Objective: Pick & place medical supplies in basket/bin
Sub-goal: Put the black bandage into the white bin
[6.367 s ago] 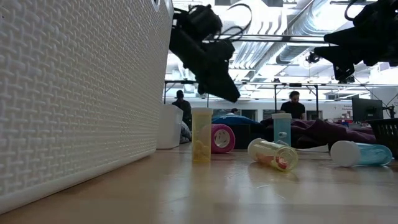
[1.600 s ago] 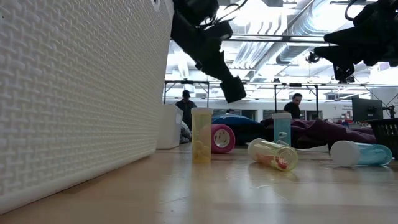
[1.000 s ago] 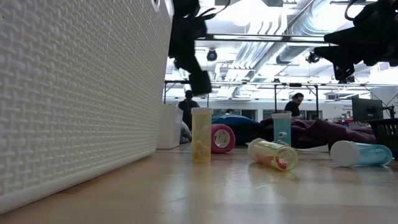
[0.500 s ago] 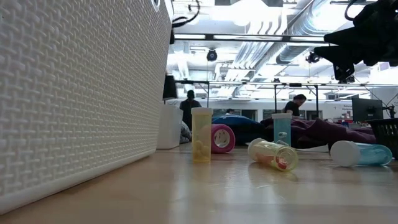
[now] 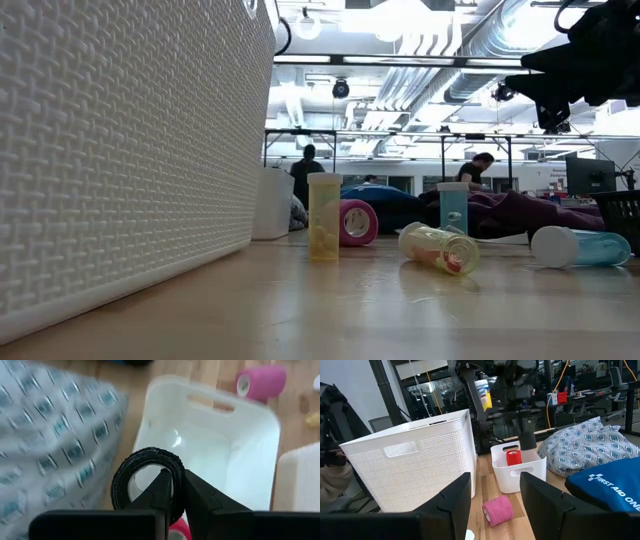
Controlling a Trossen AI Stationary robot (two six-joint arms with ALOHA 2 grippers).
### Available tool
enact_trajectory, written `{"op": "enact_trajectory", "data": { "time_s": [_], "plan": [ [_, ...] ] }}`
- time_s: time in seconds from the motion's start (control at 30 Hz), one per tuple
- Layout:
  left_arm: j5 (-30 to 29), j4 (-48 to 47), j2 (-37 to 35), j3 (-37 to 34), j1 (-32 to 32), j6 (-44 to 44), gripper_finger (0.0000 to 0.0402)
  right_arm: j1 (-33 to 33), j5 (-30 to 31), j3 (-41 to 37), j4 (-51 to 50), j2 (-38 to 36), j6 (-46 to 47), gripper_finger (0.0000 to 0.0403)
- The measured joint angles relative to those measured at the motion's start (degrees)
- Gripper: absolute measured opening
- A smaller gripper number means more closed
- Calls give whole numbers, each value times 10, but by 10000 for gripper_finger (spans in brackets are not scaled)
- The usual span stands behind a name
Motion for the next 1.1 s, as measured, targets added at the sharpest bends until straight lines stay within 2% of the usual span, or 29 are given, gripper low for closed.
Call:
{"op": "enact_trajectory", "data": {
  "time_s": [0.4,0.77,0.87,1.1],
  "plan": [
    [3,80,1,-87,-19,-39,30,0,0,0,0,0,0,158],
    [-14,96,1,-93,-31,-50,33,0,0,0,0,0,0,158],
    [-15,97,1,-93,-31,-56,48,0,0,0,0,0,0,158],
    [-15,97,1,-93,-31,-68,112,0,0,0,0,0,0,158]
  ]
}}
